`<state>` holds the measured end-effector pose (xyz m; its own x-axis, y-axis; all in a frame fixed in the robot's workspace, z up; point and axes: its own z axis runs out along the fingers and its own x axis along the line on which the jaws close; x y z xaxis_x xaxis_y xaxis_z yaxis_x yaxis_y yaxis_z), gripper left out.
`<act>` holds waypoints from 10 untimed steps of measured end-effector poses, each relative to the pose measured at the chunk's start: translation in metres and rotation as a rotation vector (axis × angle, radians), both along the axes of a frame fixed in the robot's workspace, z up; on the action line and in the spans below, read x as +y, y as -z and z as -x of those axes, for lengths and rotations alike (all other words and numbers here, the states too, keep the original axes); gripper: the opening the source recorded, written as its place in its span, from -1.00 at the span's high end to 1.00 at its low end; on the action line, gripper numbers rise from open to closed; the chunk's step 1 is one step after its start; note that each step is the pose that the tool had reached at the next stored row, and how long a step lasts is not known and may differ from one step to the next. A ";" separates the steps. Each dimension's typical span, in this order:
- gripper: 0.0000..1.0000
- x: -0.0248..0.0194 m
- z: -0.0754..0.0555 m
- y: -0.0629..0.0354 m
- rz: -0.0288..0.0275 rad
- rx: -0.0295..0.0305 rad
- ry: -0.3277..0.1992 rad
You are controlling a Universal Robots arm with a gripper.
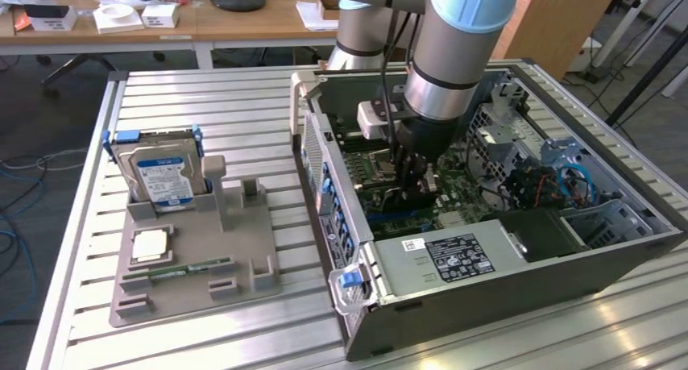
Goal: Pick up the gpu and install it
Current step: 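Insert the gpu into the slot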
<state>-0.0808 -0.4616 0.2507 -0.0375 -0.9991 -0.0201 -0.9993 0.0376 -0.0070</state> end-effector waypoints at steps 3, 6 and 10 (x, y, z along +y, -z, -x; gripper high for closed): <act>0.47 -0.0001 0.000 -0.0001 0.0001 -0.0001 0.000; 0.47 -0.0001 0.000 -0.0001 0.0000 0.0000 0.000; 0.47 -0.0001 0.000 -0.0008 0.0000 -0.0001 0.000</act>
